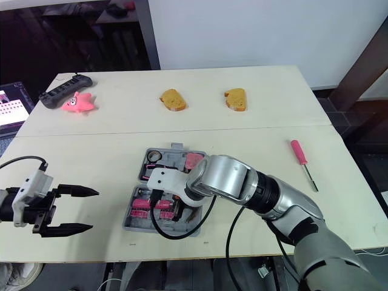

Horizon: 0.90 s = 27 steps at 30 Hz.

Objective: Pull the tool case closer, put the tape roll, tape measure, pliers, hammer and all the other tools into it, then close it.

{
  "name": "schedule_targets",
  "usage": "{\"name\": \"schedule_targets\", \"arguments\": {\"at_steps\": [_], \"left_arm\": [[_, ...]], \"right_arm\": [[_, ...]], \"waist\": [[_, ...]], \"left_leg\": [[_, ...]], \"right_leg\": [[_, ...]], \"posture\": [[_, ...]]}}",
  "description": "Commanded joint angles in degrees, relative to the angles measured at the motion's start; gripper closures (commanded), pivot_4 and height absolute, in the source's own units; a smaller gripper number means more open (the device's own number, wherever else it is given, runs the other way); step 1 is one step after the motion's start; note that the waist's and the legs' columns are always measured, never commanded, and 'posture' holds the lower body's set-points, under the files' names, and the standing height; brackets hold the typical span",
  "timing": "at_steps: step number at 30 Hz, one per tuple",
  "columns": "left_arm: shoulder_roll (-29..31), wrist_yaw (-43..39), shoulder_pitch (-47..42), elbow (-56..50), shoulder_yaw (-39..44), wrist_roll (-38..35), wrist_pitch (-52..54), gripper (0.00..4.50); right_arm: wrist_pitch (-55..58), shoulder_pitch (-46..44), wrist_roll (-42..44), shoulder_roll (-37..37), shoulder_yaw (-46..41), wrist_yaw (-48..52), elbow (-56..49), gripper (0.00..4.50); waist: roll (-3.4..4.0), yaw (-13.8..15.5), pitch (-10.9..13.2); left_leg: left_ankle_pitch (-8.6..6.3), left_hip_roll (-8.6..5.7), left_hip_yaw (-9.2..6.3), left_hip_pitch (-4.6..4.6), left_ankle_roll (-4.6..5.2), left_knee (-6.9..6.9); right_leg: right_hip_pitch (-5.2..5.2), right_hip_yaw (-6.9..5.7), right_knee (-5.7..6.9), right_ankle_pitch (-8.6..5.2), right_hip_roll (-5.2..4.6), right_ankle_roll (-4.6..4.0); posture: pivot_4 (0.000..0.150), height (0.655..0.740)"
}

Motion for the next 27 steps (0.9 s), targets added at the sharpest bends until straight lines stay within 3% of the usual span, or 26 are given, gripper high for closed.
{"name": "schedule_targets", "arguments": {"at_steps": [1, 27], "left_arm": [[-0.1, 0.1, 0.3, -1.6, 0.0, 0.0, -0.4, 0.0], [-0.5, 1.3, -0.9, -1.6, -1.6, 0.1, 0.4, 0.0]], "right_arm": [[0.3, -1.5, 2.7, 0.8, -0.8, -2.0, -0.4, 4.49], [0.3, -7.0, 15.5, 3.8, 3.0, -13.9, 9.2, 4.49]], "waist": [[0.0, 0.0, 0.0], [0.0, -1.5, 0.0]], "left_leg": [[0.0, 0.0, 0.0, 0.0, 0.0, 0.0], [0.0, 0.0, -0.06, -0.01, 0.01, -0.01]], "right_leg": [[0.0, 0.0, 0.0, 0.0, 0.0, 0.0], [-0.01, -0.01, 0.04, 0.0, 0.01, 0.0]], "posture": [[0.15, 0.74], [0.15, 0.74]]}}
